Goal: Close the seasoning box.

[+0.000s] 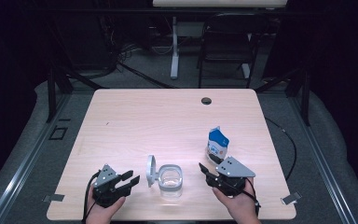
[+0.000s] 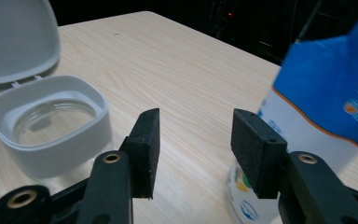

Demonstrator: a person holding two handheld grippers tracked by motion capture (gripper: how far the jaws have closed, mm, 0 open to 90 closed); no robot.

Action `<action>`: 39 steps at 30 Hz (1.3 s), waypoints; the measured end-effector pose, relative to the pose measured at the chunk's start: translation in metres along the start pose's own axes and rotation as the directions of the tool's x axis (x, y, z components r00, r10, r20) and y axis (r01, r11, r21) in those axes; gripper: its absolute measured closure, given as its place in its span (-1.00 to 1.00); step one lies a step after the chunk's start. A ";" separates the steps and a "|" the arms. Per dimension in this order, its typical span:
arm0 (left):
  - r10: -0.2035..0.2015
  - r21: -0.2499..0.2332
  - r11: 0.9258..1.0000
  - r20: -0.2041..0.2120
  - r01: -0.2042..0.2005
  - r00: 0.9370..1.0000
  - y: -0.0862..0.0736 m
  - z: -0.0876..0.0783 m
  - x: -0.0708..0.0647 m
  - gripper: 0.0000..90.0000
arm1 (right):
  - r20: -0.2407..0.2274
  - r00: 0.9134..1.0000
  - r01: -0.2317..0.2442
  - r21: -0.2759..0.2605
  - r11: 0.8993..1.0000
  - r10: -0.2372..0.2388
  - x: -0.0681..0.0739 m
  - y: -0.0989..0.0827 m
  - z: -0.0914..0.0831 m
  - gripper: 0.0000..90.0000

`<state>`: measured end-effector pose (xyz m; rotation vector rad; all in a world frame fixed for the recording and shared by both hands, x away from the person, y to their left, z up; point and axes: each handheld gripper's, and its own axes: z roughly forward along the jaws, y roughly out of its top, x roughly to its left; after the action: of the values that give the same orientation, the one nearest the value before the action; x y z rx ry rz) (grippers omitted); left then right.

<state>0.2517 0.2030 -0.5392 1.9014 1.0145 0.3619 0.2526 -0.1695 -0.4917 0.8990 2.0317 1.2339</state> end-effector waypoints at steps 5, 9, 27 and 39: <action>0.001 -0.008 1.000 -0.005 -0.001 1.000 0.001 -0.002 0.000 0.32 | 0.029 0.999 -0.029 0.006 1.000 0.029 -0.011 -0.006 -0.005 0.14; -0.001 -0.008 1.000 -0.002 0.001 1.000 0.000 -0.002 0.000 0.32 | 0.051 0.998 -0.045 0.008 0.999 0.044 -0.019 -0.009 -0.010 0.13; -0.018 -0.012 1.000 -0.004 0.018 1.000 -0.004 -0.006 0.002 0.29 | 0.156 0.982 -0.104 0.003 0.995 0.103 -0.041 -0.006 -0.013 0.12; -0.015 -0.015 1.000 -0.007 0.015 1.000 -0.004 -0.010 0.002 0.31 | 0.148 0.983 -0.113 0.021 0.993 0.108 -0.046 -0.001 0.004 0.23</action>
<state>0.2452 0.2112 -0.5378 1.8797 1.0272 0.3663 0.2827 -0.2042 -0.4882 1.0971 1.9099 1.1619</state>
